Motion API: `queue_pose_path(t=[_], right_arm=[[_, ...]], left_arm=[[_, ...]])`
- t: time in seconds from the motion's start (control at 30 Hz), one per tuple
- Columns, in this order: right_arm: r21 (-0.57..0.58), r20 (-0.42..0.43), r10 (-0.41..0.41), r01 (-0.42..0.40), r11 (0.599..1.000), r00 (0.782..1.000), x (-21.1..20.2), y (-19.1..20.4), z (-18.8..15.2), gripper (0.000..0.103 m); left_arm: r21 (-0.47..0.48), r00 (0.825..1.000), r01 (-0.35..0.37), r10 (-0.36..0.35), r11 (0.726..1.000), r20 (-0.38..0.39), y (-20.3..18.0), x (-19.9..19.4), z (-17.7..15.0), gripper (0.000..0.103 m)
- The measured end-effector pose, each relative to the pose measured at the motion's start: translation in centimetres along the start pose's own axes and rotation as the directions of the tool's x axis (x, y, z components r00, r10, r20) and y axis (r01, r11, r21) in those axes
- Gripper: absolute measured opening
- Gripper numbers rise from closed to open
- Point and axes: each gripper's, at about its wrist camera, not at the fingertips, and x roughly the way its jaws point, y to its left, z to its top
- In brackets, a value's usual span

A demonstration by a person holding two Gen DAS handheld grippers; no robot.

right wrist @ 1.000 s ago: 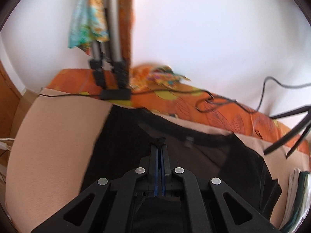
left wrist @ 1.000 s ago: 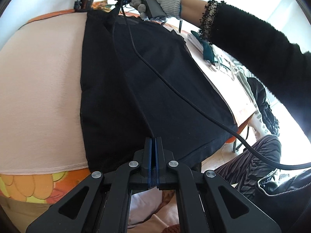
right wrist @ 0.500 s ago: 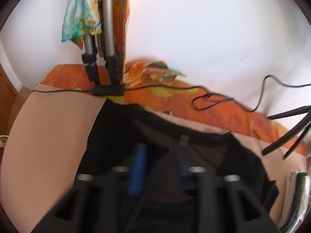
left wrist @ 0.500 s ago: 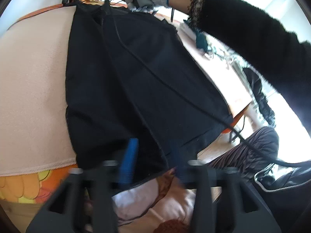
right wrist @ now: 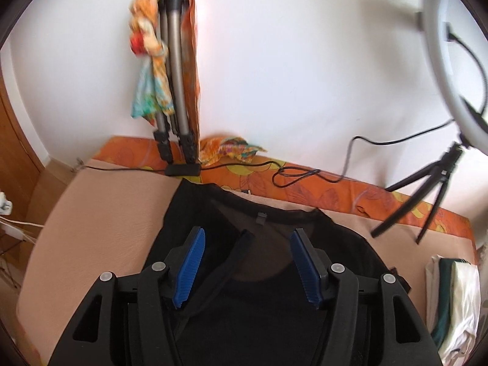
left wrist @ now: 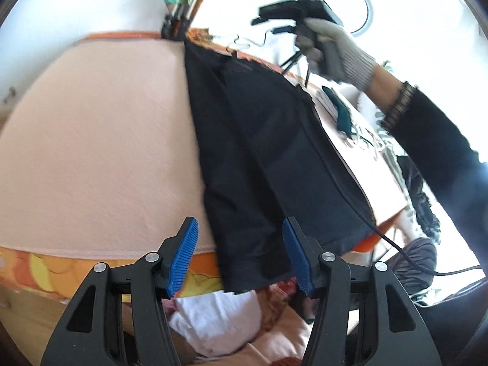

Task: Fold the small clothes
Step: 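Open both grippers and lift them off the folded side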

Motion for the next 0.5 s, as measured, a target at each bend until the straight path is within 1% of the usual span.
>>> queue_pose_path(t=[0.03,0.17,0.23,0.33,0.5], right_arm=[[0.008,0.011,0.007,-0.007,1.0,1.0,-1.0,-0.4,-0.3,0.061],[0.045,0.074,0.05,-0.054,0.998,0.996,-5.4,-2.6,-2.1,0.062],[0.051,0.089,0.066,-0.071,0.996,0.994,-7.0,-3.6,-3.1,0.062],[0.05,0.104,0.078,-0.084,0.995,0.991,-9.4,-5.3,-4.5,0.062],[0.029,0.148,0.072,-0.077,0.997,0.986,-13.5,-9.4,-6.5,0.062]], left_arm=[[0.024,1.0,-0.025,0.025,0.999,0.018,-0.4,-0.3,-0.1,0.057],[0.112,0.995,-0.085,0.079,0.99,0.06,-2.0,-0.8,-0.5,0.057],[0.141,0.993,-0.104,0.094,0.984,0.075,-2.8,-0.6,-0.9,0.057],[0.168,0.992,-0.106,0.093,0.98,0.085,-4.3,-0.3,-1.2,0.057],[0.26,0.992,-0.096,0.072,0.961,0.099,-9.1,1.5,-1.4,0.057]])
